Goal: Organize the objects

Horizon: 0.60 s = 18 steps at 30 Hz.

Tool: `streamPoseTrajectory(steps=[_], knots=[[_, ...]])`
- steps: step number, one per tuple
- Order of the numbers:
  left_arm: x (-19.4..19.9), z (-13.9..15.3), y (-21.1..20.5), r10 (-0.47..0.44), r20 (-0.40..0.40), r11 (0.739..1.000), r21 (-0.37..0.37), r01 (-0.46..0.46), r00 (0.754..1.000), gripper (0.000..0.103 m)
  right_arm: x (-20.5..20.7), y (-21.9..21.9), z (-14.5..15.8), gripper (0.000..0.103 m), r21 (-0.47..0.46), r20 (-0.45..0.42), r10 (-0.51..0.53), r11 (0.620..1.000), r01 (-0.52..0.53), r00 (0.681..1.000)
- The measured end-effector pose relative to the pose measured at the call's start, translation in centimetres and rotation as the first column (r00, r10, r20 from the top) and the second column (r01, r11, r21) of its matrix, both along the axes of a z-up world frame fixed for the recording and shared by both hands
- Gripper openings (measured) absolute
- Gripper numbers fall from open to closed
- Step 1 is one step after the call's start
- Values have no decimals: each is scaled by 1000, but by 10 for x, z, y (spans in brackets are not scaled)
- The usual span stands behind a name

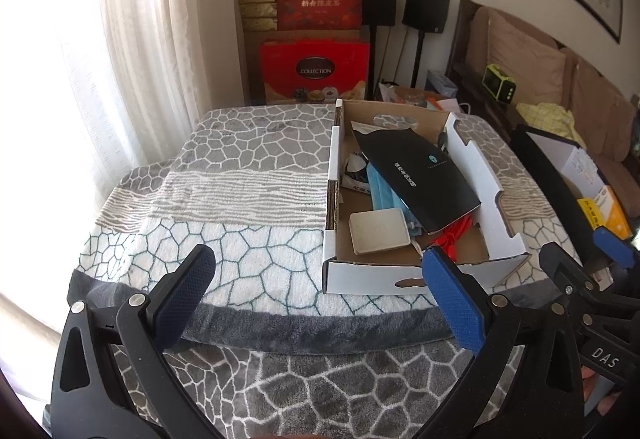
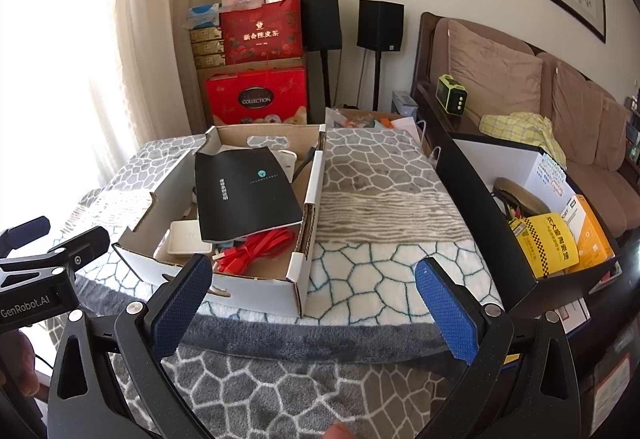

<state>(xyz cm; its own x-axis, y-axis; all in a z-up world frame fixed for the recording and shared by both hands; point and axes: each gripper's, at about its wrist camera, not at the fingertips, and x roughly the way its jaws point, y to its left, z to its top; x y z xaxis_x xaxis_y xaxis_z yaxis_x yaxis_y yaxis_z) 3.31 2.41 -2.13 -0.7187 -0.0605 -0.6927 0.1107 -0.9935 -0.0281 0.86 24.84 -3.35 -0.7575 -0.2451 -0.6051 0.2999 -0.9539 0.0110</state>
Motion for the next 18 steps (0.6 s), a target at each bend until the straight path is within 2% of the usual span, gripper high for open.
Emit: streamPoseTrajectory(steps=[18], knots=[[1, -3, -4, 9, 1, 1000, 8, -9, 1000, 103, 1, 0, 0, 102, -4, 4, 1, 1000, -1, 1000]])
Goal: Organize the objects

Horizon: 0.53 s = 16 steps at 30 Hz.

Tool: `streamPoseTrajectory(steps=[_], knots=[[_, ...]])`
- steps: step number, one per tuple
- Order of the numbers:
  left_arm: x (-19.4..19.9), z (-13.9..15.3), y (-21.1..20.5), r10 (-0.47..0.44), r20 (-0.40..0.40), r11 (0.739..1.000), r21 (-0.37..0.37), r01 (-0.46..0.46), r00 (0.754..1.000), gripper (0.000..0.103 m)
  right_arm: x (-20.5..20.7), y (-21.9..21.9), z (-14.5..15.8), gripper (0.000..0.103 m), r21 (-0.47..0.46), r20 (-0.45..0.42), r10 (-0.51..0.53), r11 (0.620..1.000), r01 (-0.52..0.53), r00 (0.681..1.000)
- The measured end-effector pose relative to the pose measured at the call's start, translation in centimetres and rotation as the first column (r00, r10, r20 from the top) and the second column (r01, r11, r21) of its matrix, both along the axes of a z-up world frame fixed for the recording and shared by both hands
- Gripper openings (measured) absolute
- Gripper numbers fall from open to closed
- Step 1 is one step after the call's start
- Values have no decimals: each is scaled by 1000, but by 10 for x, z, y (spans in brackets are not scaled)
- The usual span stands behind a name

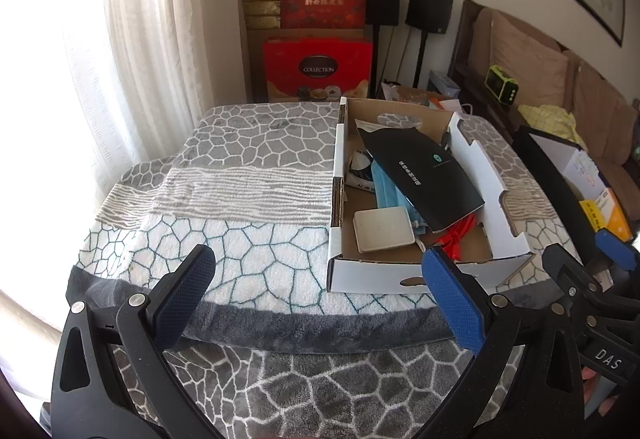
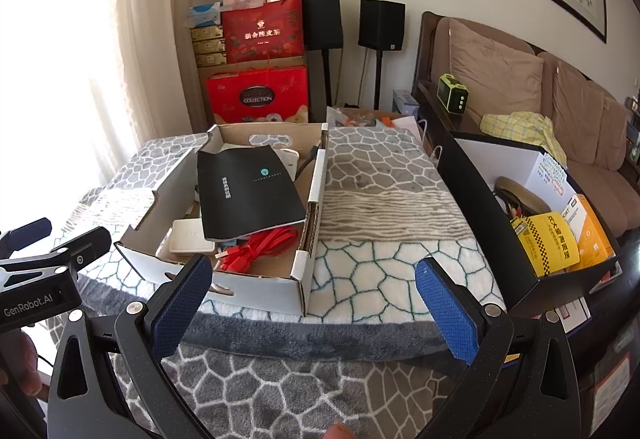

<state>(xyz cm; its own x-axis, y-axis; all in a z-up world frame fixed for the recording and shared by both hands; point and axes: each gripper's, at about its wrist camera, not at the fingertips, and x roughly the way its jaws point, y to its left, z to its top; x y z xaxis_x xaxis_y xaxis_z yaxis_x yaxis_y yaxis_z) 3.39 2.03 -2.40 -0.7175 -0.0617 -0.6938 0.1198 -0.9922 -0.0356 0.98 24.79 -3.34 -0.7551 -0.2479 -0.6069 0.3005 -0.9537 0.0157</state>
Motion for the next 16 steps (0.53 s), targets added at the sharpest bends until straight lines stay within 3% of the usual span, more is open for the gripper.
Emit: streamPoseTrajectory(steps=[16], knots=[[0, 0, 1, 6, -4, 1000, -12, -6, 1000, 103, -1, 1, 0, 102, 1, -1, 4, 1000, -4, 1000]])
